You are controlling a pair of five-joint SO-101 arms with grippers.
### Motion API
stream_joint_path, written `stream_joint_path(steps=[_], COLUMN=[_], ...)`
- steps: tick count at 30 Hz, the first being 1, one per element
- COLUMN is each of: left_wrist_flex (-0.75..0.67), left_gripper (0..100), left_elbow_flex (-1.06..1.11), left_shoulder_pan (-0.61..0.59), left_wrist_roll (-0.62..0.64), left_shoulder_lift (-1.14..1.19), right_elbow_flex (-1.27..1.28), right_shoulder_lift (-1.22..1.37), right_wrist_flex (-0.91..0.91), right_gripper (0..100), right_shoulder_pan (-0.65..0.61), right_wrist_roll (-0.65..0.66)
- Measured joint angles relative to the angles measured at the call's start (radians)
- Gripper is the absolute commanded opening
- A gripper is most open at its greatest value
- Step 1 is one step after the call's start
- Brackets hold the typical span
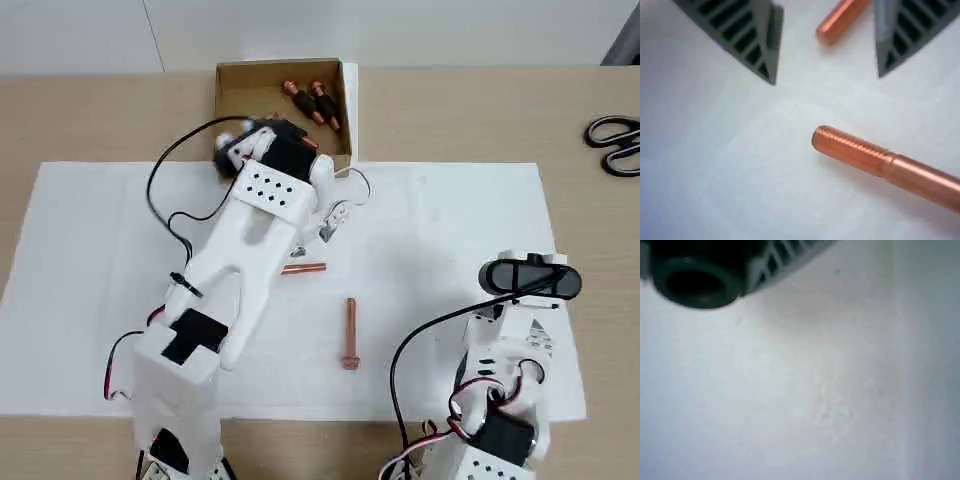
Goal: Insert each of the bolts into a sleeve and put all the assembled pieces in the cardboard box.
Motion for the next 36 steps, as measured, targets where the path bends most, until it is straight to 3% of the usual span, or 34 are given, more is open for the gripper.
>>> stream_joint_path(steps=[5, 10, 15, 36], left_wrist_flex=[0.000, 0.000, 0.000, -0.110], left_gripper=[13, 13, 13, 13], left_elbow_flex=[0.000, 0.035, 0.097, 0.244], left_shoulder_pan=[-0.015, -0.095, -0.101, -0.103], left_wrist_roll=[0.084, 0.276, 0.354, 0.373], left_shoulder_lift=[0.023, 0.023, 0.023, 0.023], right_elbow_flex=[0.000, 0.000, 0.000, 0.000], right_shoulder_lift=[0.000, 0.000, 0.000, 0.000], right_wrist_flex=[0.000, 0.000, 0.000, 0.000], right_gripper=[0.9, 0.9, 0.9, 0.9], right_shoulder_pan=[0.000, 0.000, 0.000, 0.000], right_wrist_roll=[0.000, 0.000, 0.000, 0.000])
